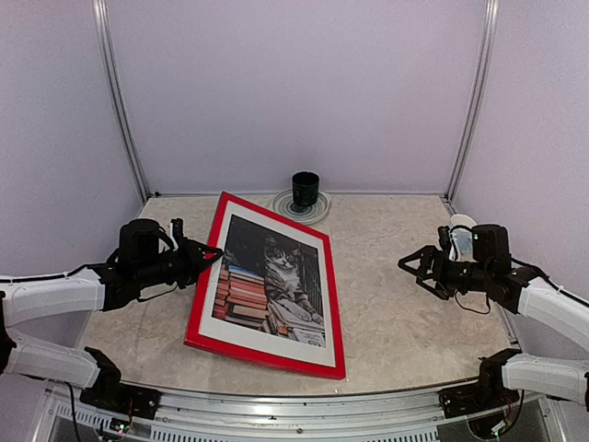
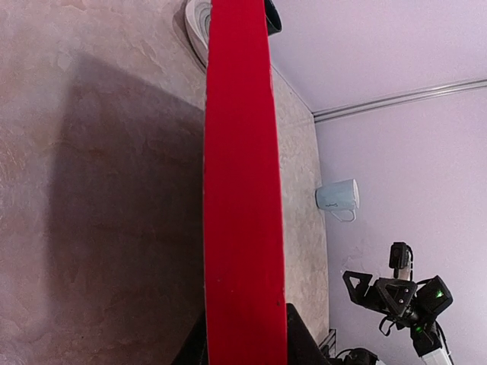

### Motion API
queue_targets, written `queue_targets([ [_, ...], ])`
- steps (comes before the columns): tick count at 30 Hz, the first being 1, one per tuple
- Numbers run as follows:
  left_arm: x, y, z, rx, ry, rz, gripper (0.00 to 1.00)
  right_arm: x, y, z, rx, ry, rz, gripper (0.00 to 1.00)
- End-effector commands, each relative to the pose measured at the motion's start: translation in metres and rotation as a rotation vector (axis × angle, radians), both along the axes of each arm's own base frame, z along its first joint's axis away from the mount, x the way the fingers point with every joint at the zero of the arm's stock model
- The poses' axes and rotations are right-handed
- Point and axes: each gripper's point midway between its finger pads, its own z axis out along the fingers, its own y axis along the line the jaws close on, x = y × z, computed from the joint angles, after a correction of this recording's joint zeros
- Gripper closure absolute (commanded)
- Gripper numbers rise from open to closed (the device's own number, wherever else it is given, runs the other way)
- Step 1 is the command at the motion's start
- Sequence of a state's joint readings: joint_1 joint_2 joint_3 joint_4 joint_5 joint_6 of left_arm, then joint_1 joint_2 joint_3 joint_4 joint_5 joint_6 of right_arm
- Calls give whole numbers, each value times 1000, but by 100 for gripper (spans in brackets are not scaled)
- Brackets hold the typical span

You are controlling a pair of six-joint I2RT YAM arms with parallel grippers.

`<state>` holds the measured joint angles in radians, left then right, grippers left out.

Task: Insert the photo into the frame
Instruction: Place the photo frame at the center of the board.

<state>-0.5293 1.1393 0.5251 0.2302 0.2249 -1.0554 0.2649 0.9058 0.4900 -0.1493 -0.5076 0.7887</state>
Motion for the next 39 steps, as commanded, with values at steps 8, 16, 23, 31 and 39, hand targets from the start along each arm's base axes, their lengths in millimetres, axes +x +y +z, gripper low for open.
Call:
queue_targets([
  [8,13,-7,-12,72,-99,-17,100,4,1,-18,18,16,-2,1],
  [16,20,-11,-32,122,-80,-9,100,11,5,-35,17,35,10,1],
  [23,23,-19,-53,154,-47,-19,100,18,15,-49,2,47,30,1],
  [31,24,-25,-69,179,-24,-34,96,21,41,-72,-20,89,100,1],
  [39,23,-31,-87,208,4,-53,90,22,67,-86,-38,118,156,1],
])
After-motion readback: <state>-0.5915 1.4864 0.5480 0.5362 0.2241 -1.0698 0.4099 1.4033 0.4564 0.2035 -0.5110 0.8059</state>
